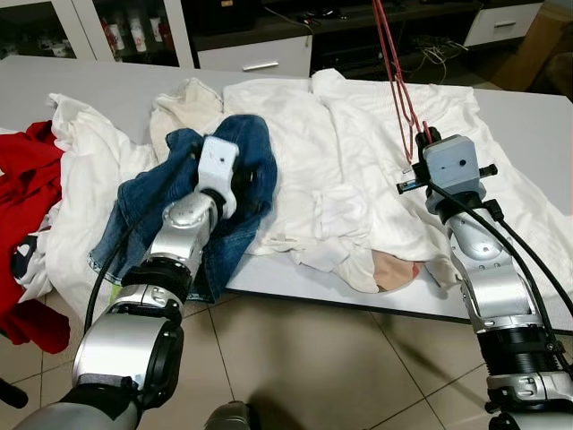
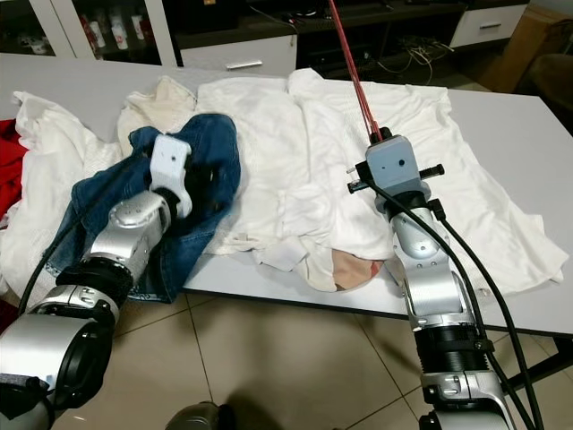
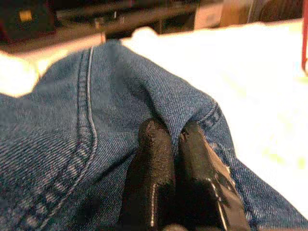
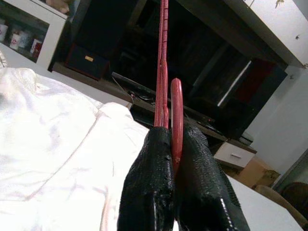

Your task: Hang hanger

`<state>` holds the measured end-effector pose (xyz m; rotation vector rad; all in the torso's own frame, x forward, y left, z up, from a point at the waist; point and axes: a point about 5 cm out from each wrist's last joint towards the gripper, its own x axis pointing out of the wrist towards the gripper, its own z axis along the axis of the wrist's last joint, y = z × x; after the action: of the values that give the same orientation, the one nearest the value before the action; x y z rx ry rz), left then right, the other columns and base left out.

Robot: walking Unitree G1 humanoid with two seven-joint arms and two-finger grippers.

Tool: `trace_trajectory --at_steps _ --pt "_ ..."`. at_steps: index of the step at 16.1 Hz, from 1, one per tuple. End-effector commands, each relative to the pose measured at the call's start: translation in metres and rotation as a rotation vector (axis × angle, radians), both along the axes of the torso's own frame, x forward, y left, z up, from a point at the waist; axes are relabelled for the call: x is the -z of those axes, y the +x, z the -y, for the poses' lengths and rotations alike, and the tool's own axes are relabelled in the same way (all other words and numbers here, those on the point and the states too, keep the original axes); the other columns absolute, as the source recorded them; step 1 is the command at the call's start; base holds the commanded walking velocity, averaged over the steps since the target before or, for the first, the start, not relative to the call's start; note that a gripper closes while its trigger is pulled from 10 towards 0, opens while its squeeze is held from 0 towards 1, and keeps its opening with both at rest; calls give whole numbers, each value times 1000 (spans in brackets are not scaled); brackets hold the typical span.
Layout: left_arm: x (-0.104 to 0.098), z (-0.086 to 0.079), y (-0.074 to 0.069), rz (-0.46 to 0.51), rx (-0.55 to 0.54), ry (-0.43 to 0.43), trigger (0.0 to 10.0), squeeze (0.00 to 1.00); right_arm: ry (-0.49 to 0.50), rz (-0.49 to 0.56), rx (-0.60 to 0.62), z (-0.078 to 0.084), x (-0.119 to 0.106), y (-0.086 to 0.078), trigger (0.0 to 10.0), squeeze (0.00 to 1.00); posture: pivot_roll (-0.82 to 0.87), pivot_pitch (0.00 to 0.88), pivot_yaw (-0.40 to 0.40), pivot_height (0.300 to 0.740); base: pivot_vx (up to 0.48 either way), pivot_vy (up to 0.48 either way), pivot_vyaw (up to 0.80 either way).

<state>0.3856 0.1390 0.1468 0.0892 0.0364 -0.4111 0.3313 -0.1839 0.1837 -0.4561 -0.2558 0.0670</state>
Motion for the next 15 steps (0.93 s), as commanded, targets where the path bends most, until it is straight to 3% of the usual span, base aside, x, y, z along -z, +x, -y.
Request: trace_trajectory --at_steps 1,9,11,13,15 --pt "-9 2 1 50 12 -32 0 0 9 -1 12 2 0 -2 10000 0 102 17 49 740 0 0 0" --pt "-58 14 15 229 41 -110 0 0 13 4 20 2 -2 -1 10000 0 100 19 44 740 0 0 0" --pt "-77 21 13 331 103 -212 0 0 13 6 32 5 -2 -2 10000 0 90 19 46 740 0 0 0" --pt "-78 23 4 402 195 -310 0 0 13 6 41 6 -1 -3 10000 0 90 21 43 740 0 0 0" --pt "-68 13 -5 419 228 -356 0 0 12 6 46 7 -1 -3 10000 0 97 24 39 740 0 0 0"
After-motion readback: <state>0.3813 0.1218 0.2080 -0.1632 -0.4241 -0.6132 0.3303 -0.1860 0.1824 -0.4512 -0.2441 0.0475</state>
